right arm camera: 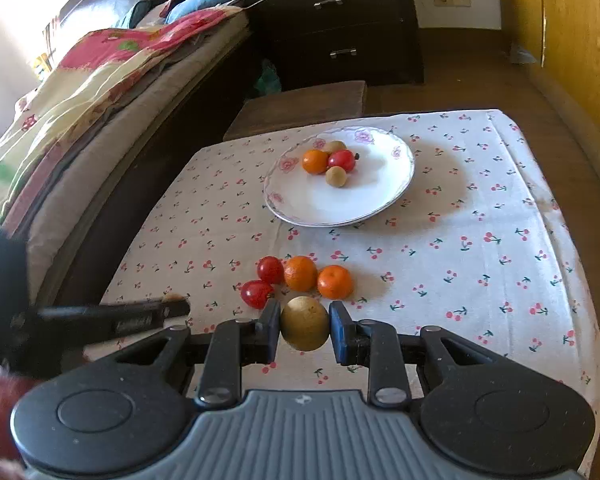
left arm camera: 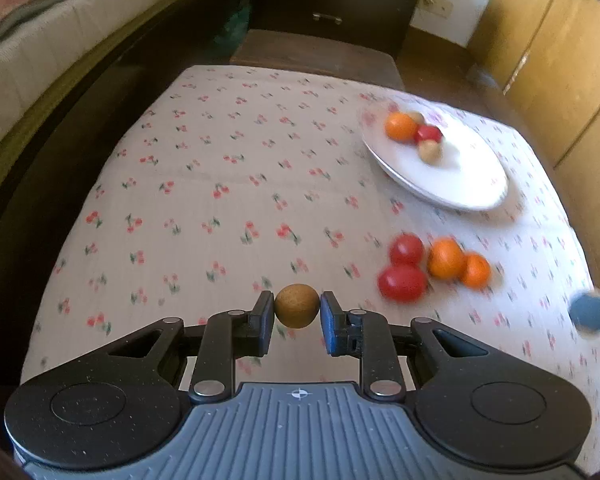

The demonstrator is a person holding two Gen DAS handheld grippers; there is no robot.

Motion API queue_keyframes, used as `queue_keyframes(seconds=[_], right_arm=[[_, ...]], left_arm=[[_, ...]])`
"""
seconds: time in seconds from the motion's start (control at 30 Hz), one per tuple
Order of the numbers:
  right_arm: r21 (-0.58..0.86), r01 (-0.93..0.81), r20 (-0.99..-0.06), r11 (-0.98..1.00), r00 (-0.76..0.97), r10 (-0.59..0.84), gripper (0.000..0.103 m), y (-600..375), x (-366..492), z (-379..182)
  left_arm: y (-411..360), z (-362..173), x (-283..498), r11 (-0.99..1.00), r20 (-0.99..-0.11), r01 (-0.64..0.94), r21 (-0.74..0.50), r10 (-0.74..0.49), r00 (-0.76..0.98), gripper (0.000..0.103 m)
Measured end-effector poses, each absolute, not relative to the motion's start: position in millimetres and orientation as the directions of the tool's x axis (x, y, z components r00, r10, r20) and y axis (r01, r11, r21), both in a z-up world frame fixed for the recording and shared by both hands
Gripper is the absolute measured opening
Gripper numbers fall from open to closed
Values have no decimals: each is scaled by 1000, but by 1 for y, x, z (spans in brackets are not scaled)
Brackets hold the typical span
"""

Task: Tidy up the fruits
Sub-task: 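Carry the tan fruit in the left gripper while the right carries another tan fruit toward the bowl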

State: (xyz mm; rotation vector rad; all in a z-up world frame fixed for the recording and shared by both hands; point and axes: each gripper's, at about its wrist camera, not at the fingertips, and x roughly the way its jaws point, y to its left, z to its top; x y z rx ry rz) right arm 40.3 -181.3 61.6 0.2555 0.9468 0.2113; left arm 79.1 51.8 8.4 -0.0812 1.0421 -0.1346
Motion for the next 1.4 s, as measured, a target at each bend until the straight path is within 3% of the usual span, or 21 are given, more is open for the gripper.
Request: queue_keyframes(seconds=[0.27, 0.63, 0.93, 1.0, 1.03, 1.33, 1.4], right_arm=[[214, -123, -857, 969, 453, 247, 28, -164, 18, 27], [139, -199, -893, 970, 399, 210, 28, -137, 15, -3], [203, -166, -880, 965, 401, 254, 31, -147, 15, -2], [220, -163, -878, 962, 396, 268, 43, -150, 15, -1], [232, -157, -878, 960, 392, 276, 44, -151, 15, -2], [166, -192, -889, 967, 396, 232, 43, -147, 14, -2], [157, -202, -892, 967, 391, 226, 35, -145, 13, -3]], left_arm=[[22, 4, 32, 975, -869, 205, -83, -171, 464, 32], [18, -15, 31, 969, -872, 230, -94, -192, 451, 36], [29, -4, 31, 971, -854, 155, -180, -232, 466, 45], [32, 2, 32, 973, -846, 128, -190, -228, 482, 46], [33, 5, 32, 974, -844, 117, -194, -227, 486, 48], [30, 24, 32, 980, -838, 49, -194, -191, 512, 53], [24, 26, 39, 981, -835, 51, -187, -186, 519, 54]])
